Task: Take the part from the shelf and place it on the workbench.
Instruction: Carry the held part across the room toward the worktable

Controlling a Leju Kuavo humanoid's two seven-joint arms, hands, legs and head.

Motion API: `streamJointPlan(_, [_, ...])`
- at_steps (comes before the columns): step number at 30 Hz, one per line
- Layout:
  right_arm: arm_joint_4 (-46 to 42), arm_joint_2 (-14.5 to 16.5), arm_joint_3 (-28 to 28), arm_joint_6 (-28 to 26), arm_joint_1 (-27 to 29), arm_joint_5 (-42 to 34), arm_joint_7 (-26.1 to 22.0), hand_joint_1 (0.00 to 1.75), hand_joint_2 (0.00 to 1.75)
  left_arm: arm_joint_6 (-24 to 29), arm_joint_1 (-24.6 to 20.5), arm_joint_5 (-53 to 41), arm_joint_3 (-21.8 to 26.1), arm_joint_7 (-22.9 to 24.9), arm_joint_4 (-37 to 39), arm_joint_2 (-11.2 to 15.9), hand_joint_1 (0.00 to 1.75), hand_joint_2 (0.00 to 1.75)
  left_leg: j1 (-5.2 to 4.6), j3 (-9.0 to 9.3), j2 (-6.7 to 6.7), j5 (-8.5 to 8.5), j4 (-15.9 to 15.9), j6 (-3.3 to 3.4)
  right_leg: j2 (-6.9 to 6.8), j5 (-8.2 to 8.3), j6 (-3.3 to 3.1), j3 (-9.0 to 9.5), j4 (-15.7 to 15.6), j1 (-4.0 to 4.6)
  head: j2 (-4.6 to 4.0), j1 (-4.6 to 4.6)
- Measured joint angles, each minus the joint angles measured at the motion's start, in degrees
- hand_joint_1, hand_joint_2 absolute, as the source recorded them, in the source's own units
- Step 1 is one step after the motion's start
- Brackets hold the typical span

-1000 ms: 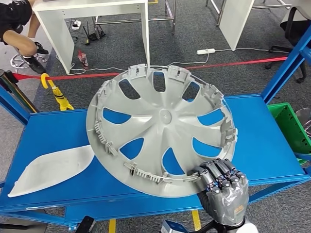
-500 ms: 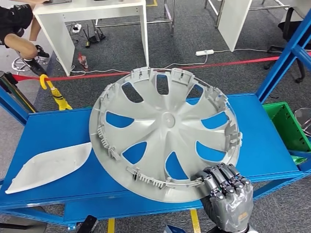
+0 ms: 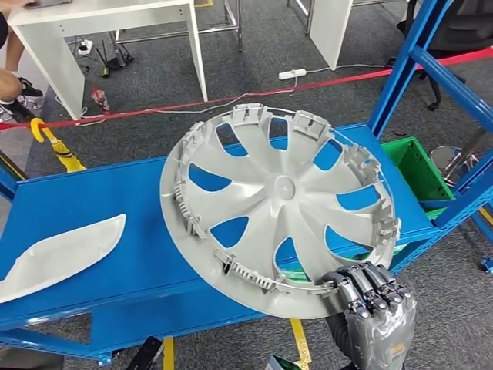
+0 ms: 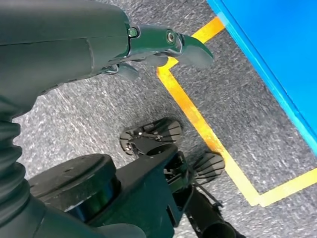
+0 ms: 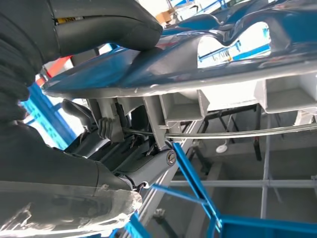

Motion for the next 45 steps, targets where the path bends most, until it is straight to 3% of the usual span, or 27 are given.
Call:
streamJointPlan(2, [-0.3,-0.5,0.0,0.0,0.4,0.0,0.0,1.75,1.75,0.0,-0.1,-0.3,-0.2,0.1,0.0,-0.1,0.00,1.75,0.12,-0.57,1.13,0.89,-0.3,0.60,0.16,0.29,0.76,-0.42,-0.2,-0.12,0.00,-0.11])
streamJointPlan(3, [-0.5,-0.8,0.0,0.0,0.5,0.0,0.0,1.75,1.75,0.0,-0.2,-0.3,-0.2,0.2,0.0,-0.2,0.00,1.75,0.23,-0.97,1.80,1.47,-0.5,1.02,-0.64,-0.99,1.04,-1.01,0.7,-0.08,0.00,-0.01])
streamJointPlan(6, [-0.7,-1.5,0.1,0.0,0.6,0.1,-0.2,1.75,1.75,-0.1,-0.3,-0.5,-0.3,0.6,0.0,-0.1,0.00,1.75,0.28,-2.71,3.81,3.06,-0.6,1.64,-4.07,-9.01,1.75,-3.75,9.8,-0.11,-0.01,0.20])
streamJointPlan(7, [-0.8,-1.7,0.2,0.0,0.7,0.1,-0.3,1.75,1.75,-0.1,-0.3,-0.7,-0.4,0.7,0.0,-0.1,0.00,1.75,0.26,-3.38,4.54,3.55,-0.5,1.64,-4.49,-10.62,2.00,-4.24,13.3,-0.18,-0.01,0.20])
streamJointPlan(8, [-0.8,-1.9,0.2,0.0,0.7,0.1,-0.5,1.75,1.75,-0.1,-0.4,-0.8,-0.4,0.9,0.0,-0.1,0.00,1.75,0.25,-4.06,5.30,4.05,-0.5,1.60,-4.69,-10.87,2.21,-4.08,15.5,-0.23,0.00,0.21])
streamJointPlan(9, [-0.8,-2.0,0.2,0.0,0.7,0.1,-0.7,1.75,1.75,-0.1,-0.4,-1.0,-0.5,0.9,0.0,-0.1,0.00,1.75,0.25,-4.74,6.06,4.54,-0.4,1.50,-4.87,-9.95,2.38,-2.94,15.8,-0.29,0.00,0.21])
streamJointPlan(11, [-1.0,-2.2,0.2,0.0,0.7,0.0,-0.9,1.75,1.75,-0.1,-0.6,-1.2,-0.7,0.9,0.0,-0.2,0.00,1.75,0.27,-5.85,7.36,5.37,-0.3,1.09,-6.02,-7.31,2.63,2.29,10.2,-0.36,0.00,0.21])
streamJointPlan(13, [-1.4,-2.3,0.2,0.0,0.7,0.0,-1.1,1.75,1.75,-0.1,-0.7,-1.3,-0.7,1.0,0.0,-0.2,0.00,1.75,0.07,-6.45,8.38,6.03,0.0,0.50,-8.13,-7.54,2.42,8.05,2.3,-0.01,0.00,0.15])
streamJointPlan(14, [-1.7,-2.3,0.1,0.0,0.8,0.0,-1.4,1.75,1.75,-0.1,-0.8,-1.4,-0.8,1.0,0.0,-0.1,0.00,1.75,-0.03,-6.55,8.87,6.36,0.1,0.23,-8.70,-8.21,2.07,9.36,-0.2,0.19,0.00,0.08])
streamJointPlan(16, [-2.2,-2.3,-0.1,0.0,1.0,0.0,-2.2,1.75,1.75,-0.1,-0.9,-1.7,-1.0,1.4,0.0,-0.2,0.00,1.75,-0.08,-6.57,9.93,7.01,0.2,-0.30,-8.06,-8.30,0.82,9.06,-1.2,0.41,0.00,-0.10])
streamJointPlan(18, [-2.8,-2.3,-0.5,0.0,1.5,0.0,-2.9,1.75,1.75,0.0,-1.0,-2.0,-1.2,1.8,0.0,-0.1,0.00,1.75,0.16,-6.92,8.82,5.68,1.0,-1.05,-7.04,-7.42,-0.28,8.04,-1.3,0.25,0.00,-0.13])
streamJointPlan(21, [-3.5,-2.3,-1.0,0.0,1.9,0.0,-3.6,1.75,1.75,0.0,-0.9,-2.3,-1.4,2.0,0.0,-0.1,0.00,1.75,0.30,-9.38,4.52,-2.54,9.5,-1.81,-5.25,-5.22,-1.30,6.03,-1.3,-0.04,0.00,-0.32])
streamJointPlan(22, [-3.7,-2.3,-1.2,0.0,2.2,0.0,-3.8,1.75,1.75,0.0,-0.9,-2.4,-1.4,2.0,0.0,-0.1,0.00,1.75,0.29,-10.19,3.98,-4.72,13.2,-1.81,-4.51,-4.44,-1.35,5.08,-1.2,-0.04,-0.01,-0.37])
streamJointPlan(23, [-3.9,-2.3,-1.5,0.0,2.4,0.0,-4.0,1.75,1.75,0.0,-0.9,-2.4,-1.5,2.1,0.0,-0.2,0.00,1.75,0.28,-10.38,3.78,-5.55,15.6,-1.74,-3.76,-3.69,-1.31,4.13,-1.2,-0.03,-0.01,-0.40])
streamJointPlan(25, [-4.1,-2.2,-2.1,0.0,3.0,0.0,-4.3,1.75,1.75,-0.2,-1.1,-2.5,-1.5,2.2,0.0,-0.2,0.00,1.75,0.26,-8.17,3.48,-3.77,14.9,-1.40,-2.30,-2.28,-1.09,2.36,-1.1,-0.03,-0.01,-0.40])
streamJointPlan(27, [-4.5,-2.1,-2.7,0.0,3.6,0.0,-4.5,1.75,1.75,-0.5,-1.4,-2.6,-1.6,2.4,0.0,-0.2,0.00,1.75,0.27,-2.84,1.80,-1.23,7.6,-0.87,-0.90,-0.90,-0.69,0.82,-1.1,-0.08,0.00,-0.42])
streamJointPlan(29, [-5.0,-2.0,-3.4,0.0,4.3,0.0,-4.5,1.75,1.75,-0.9,-1.8,-3.0,-1.6,2.5,0.0,-0.3,0.00,1.75,0.32,1.40,-0.27,-1.00,0.8,-0.41,0.29,0.53,-0.06,-0.26,-1.1,-0.07,0.00,-0.39])
streamJointPlan(30, [-5.2,-1.9,-3.8,0.0,4.6,0.0,-4.4,1.75,1.75,-1.0,-2.0,-3.1,-1.6,2.6,0.0,-0.4,0.00,1.75,0.25,2.15,-0.75,-1.29,-0.7,-0.21,0.81,1.24,0.32,-0.58,-1.3,-0.10,0.00,-0.44])
streamJointPlan(32, [-5.6,-1.7,-4.6,0.0,5.6,0.0,-4.1,1.75,1.75,-1.1,-2.2,-3.4,-1.7,2.7,0.0,-0.5,0.00,1.75,0.17,1.51,0.26,-0.68,-1.0,0.36,1.37,2.29,1.03,-1.00,-1.6,-0.23,0.00,-0.50])
streamJointPlan(34, [-6.0,-1.6,-5.4,0.0,6.4,0.0,-4.0,1.75,1.75,-1.1,-2.5,-3.6,-1.7,2.7,0.0,-0.8,0.00,1.75,0.19,0.48,1.75,0.50,-1.0,1.24,-0.79,-0.30,1.55,-2.20,0.3,-0.22,0.00,-0.23])
streamJointPlan(36, [-6.3,-1.5,-5.9,0.0,6.9,0.0,-4.0,1.75,1.75,-1.2,-2.6,-3.8,-1.7,2.6,0.0,-0.9,0.00,1.75,0.16,-0.87,3.29,1.69,-1.0,1.71,-3.77,-6.41,2.00,-4.10,6.7,-0.22,0.00,0.02])
streamJointPlan(37, [-6.3,-1.4,-6.1,0.0,7.0,0.0,-4.0,1.75,1.75,-1.2,-2.5,-3.9,-1.7,2.6,0.0,-0.9,0.00,1.75,0.14,-1.60,4.08,2.20,-1.0,1.71,-4.38,-8.75,2.24,-4.85,10.7,-0.25,0.00,0.03])
streamJointPlan(38, [-6.4,-1.4,-6.3,0.0,7.2,0.0,-4.0,1.75,1.75,-1.2,-2.5,-4.0,-1.7,2.6,0.0,-0.9,0.00,1.75,0.13,-2.39,4.93,2.74,-1.0,1.67,-4.67,-9.71,2.47,-5.24,14.2,-0.30,0.00,0.03])
streamJointPlan(40, [-6.6,-1.2,-6.8,0.0,7.7,0.0,-4.1,1.75,1.75,-1.2,-2.6,-4.2,-1.8,2.5,0.0,-1.0,0.00,1.75,0.13,-3.92,6.62,3.82,-0.9,1.44,-5.00,-7.54,2.72,-3.68,16.4,-0.35,0.00,0.03])
streamJointPlan(42, [-6.9,-0.9,-7.4,0.0,8.3,0.0,-4.4,1.75,1.75,-1.1,-2.7,-4.4,-2.0,2.5,0.0,-1.0,0.00,1.75,0.08,-5.03,8.05,4.77,-0.8,0.97,-6.59,-5.26,2.76,2.07,10.6,-0.34,0.00,0.03])
streamJointPlan(44, [-7.3,-0.6,-7.8,0.0,8.6,0.0,-4.6,1.75,1.75,-1.1,-2.8,-4.5,-2.1,2.5,-0.1,-1.0,0.00,1.75,-0.12,-5.50,9.12,5.41,-0.6,0.36,-8.76,-6.97,2.37,8.62,1.7,0.00,0.00,0.04])
streamJointPlan(45, [-7.5,-0.5,-7.9,0.0,8.7,0.0,-4.7,1.75,1.75,-1.1,-2.9,-4.5,-2.1,2.5,-0.1,-1.0,0.00,1.75,-0.21,-5.56,9.63,5.71,-0.5,0.08,-9.26,-8.17,1.98,10.21,-1.1,0.20,0.00,0.06])
